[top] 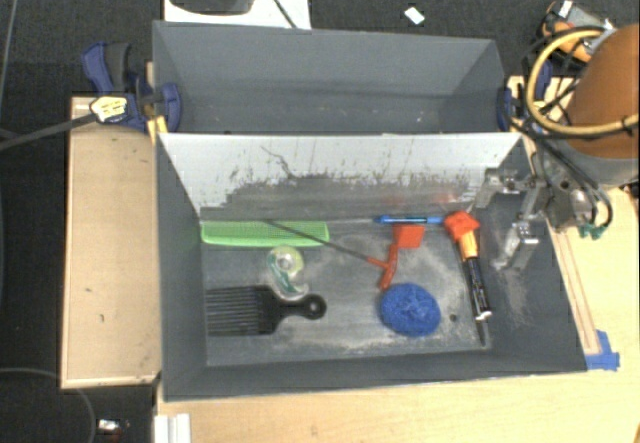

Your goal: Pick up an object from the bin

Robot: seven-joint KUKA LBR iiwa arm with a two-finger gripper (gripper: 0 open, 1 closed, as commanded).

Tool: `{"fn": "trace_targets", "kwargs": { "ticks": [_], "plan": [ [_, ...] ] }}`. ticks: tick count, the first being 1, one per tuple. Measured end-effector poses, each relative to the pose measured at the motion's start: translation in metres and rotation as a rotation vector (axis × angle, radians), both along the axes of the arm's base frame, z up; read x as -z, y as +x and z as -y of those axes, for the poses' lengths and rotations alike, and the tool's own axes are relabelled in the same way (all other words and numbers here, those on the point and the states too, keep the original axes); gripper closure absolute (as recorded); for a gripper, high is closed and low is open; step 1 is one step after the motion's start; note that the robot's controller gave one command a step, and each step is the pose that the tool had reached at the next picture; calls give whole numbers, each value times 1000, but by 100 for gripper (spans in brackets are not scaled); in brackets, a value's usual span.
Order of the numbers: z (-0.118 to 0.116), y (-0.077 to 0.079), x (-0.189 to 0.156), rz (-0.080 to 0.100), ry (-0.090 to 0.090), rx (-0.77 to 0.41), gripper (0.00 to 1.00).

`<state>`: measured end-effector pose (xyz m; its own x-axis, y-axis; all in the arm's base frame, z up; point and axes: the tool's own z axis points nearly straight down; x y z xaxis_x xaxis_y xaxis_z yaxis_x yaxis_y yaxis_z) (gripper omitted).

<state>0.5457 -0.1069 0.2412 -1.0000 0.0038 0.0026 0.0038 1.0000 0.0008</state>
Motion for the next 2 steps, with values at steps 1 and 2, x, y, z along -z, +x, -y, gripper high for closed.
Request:
{"fn": "trace_targets", "kwargs": {
  "ticks": [1, 2],
  "plan": [
    [0, 2, -3, 7, -1, -4, 0],
    [-23, -18, 73, 11, -1, 52, 0]
  ]
}}
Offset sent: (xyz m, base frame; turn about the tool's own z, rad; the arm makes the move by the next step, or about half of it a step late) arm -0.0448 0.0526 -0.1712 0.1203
